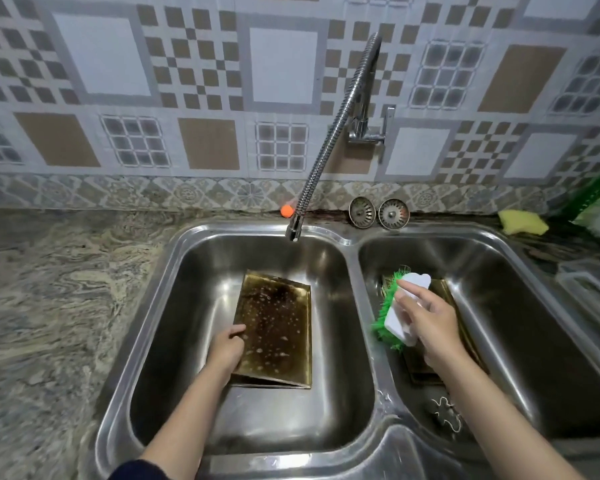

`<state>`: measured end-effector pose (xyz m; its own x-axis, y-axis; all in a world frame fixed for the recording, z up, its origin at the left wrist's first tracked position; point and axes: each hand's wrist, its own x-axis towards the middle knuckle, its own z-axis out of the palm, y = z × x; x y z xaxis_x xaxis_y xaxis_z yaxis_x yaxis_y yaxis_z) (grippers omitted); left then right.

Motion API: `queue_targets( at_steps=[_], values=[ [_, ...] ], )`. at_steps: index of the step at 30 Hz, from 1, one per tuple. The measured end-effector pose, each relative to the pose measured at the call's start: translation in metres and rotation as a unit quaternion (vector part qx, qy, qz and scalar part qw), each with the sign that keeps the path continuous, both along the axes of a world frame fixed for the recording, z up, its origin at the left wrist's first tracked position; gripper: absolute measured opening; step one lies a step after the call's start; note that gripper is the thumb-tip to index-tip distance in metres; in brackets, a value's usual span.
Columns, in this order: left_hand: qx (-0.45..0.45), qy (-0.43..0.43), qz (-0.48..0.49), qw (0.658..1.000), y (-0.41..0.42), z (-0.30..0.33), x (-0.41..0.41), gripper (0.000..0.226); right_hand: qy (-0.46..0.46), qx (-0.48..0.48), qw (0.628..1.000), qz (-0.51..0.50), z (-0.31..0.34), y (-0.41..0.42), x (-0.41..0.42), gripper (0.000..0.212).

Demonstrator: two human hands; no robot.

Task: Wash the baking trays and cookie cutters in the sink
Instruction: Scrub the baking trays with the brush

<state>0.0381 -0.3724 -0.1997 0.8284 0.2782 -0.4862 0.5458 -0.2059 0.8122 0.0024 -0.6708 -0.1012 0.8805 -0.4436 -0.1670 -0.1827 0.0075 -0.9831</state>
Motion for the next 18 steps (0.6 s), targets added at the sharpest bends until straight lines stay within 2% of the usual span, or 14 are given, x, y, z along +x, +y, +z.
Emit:
queue_targets(
  at_steps=[4,7,11,14,18],
  values=[
    [0.050,-0.030,-0.068,0.996,-0.028,0.013,0.002,0.034,0.001,-0.015,0.999,-0.029,-0.006,-0.023,-0.005,0.040],
    [0.032,-0.104,-0.103,0.989,-0.073,0.039,-0.001,0.027,0.008,-0.021,0.998,-0.057,-0.005,-0.040,-0.015,0.045],
    [-0.040,-0.199,-0.166,0.965,-0.152,0.072,-0.009,0.022,0.023,-0.031,0.997,-0.073,-0.006,-0.068,-0.028,0.045],
    [-0.073,-0.184,-0.217,0.956,-0.214,0.080,-0.010,0.021,0.036,-0.021,0.996,-0.079,-0.012,-0.092,-0.038,0.045],
    [-0.007,-0.123,-0.294,0.948,-0.275,0.055,0.003,0.021,0.049,-0.025,0.996,-0.075,-0.020,-0.127,-0.054,0.042]
  ],
)
